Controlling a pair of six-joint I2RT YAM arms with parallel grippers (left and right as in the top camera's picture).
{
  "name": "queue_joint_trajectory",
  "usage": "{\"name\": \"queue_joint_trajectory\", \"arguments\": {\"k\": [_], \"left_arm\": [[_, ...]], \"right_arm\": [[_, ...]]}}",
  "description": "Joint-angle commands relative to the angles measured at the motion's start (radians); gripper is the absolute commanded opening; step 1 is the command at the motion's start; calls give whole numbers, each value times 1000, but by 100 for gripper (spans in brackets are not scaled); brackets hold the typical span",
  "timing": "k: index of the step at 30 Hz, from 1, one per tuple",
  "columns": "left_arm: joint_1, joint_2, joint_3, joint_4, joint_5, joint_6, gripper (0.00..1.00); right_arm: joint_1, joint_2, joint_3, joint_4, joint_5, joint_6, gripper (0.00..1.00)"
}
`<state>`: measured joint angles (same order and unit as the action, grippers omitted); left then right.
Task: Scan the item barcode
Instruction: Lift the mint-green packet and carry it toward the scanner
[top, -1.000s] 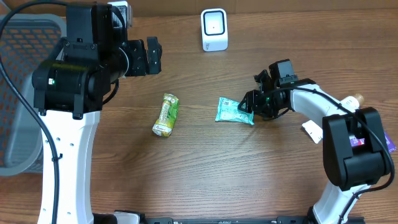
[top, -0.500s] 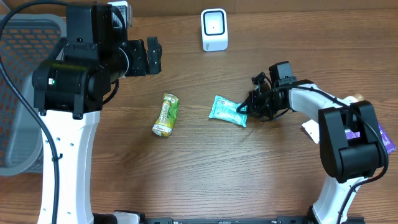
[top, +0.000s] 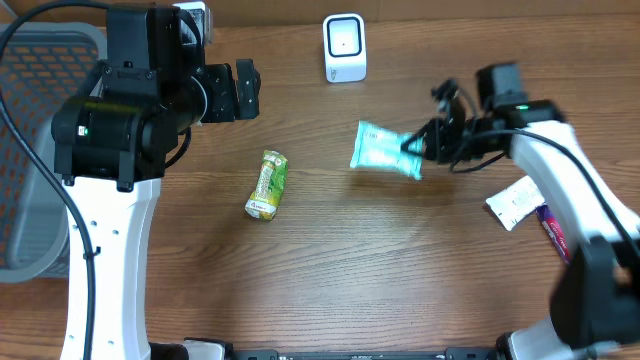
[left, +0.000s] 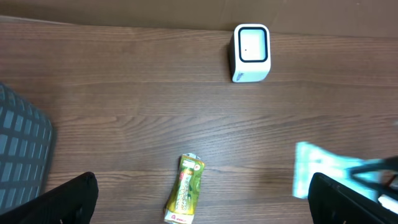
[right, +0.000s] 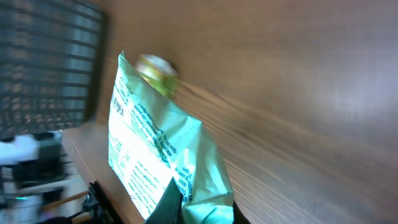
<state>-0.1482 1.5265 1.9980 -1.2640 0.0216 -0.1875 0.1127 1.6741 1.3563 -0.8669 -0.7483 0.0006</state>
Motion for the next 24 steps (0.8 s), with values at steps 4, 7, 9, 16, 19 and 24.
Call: {"name": "queue_joint_trajectory", "arguments": {"k": [4, 7, 9, 16, 19, 24], "left_arm": [[4, 5, 1, 4, -3, 8, 100], [4, 5, 1, 4, -3, 8, 100], [4, 5, 1, 4, -3, 8, 99], [4, 5, 1, 4, -3, 8, 100], [4, 5, 1, 4, -3, 8, 100], [4, 5, 1, 4, -3, 8, 100]], "right_arm": [[3, -220, 39, -19, -1, -87, 4], [3, -276, 39, -42, 7, -80, 4], [4, -286, 39, -58, 15, -80, 4], [26, -285, 56, -70, 299, 83, 4], [76, -259, 146, -62, 534, 130, 3], [187, -163, 325, -14, 926, 77, 4]]}}
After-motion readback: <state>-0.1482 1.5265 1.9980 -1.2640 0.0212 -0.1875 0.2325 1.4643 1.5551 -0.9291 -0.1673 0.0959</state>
